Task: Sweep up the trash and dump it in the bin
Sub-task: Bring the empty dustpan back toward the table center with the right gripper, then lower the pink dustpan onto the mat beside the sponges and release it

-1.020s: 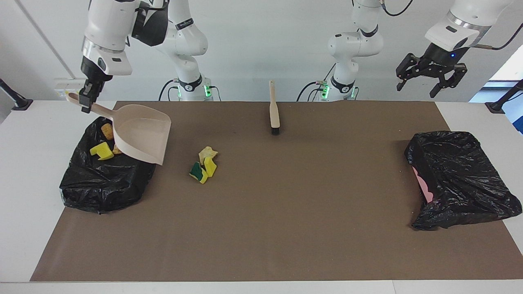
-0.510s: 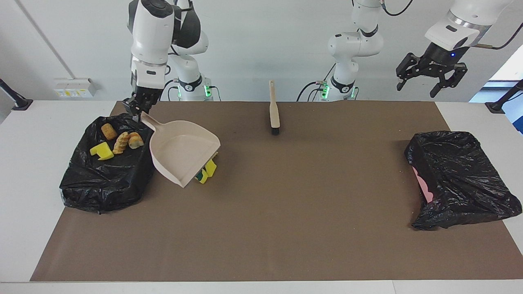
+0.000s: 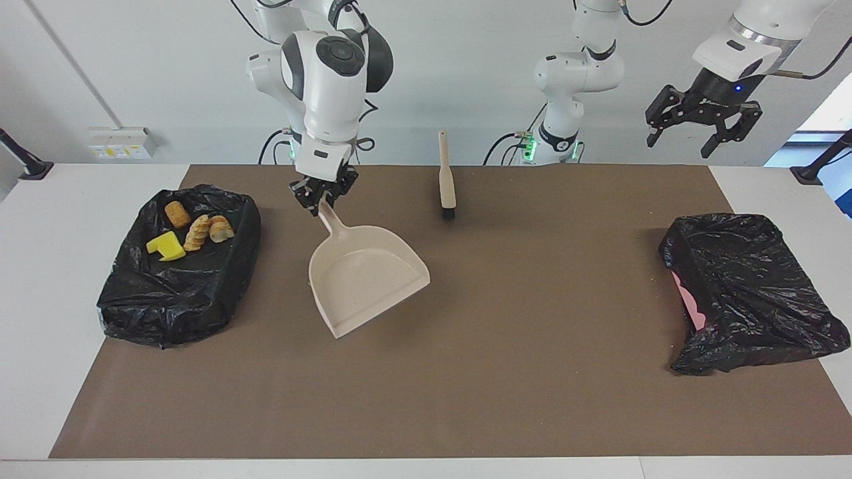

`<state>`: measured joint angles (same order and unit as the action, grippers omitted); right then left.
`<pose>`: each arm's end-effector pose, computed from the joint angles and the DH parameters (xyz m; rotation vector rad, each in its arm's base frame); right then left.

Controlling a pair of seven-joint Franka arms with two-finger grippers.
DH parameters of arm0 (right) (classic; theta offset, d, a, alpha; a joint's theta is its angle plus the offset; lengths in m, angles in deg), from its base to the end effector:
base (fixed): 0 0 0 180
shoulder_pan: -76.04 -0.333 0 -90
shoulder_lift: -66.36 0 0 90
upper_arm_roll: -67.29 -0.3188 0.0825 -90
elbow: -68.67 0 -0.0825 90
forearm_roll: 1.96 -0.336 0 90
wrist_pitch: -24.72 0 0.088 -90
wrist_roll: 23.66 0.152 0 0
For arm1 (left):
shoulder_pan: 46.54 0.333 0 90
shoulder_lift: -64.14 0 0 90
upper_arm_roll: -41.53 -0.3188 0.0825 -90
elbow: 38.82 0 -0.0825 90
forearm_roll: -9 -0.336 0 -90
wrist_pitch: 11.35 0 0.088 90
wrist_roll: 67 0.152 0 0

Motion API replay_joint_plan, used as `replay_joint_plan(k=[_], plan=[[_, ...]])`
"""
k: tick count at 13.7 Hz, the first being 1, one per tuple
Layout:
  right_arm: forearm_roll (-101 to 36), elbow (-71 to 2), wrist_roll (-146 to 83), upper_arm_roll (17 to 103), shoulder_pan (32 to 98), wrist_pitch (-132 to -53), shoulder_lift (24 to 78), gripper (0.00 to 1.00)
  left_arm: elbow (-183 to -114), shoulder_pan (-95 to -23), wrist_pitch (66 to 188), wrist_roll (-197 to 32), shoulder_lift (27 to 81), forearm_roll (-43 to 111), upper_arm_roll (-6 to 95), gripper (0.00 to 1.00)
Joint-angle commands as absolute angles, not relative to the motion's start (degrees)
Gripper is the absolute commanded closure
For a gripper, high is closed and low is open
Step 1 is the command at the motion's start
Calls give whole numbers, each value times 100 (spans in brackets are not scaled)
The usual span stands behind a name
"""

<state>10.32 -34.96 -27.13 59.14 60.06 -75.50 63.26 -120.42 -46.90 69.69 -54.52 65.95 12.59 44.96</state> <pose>0.4832 0.1839 0.4712 2.8190 0.7682 -0.1095 0.4779 -0.0425 0.6452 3.0499 -0.4522 0.0404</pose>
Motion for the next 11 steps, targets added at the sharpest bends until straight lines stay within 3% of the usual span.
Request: replay_joint_plan(k=[1, 4, 11], plan=[[475, -2628, -1684, 5911, 5812, -7460, 5645, 100, -11933, -5092, 6801, -5460, 6608, 1137, 4075, 0], [-247, -2153, -97, 5903, 5523, -7521, 5057, 100, -11933, -5172, 6766, -5460, 6599, 1137, 4021, 0], [-109, -526, 1254, 5955, 4713, -7697, 3246, 100, -11951, -5173, 6801, -5460, 6607, 1129, 4056, 0]])
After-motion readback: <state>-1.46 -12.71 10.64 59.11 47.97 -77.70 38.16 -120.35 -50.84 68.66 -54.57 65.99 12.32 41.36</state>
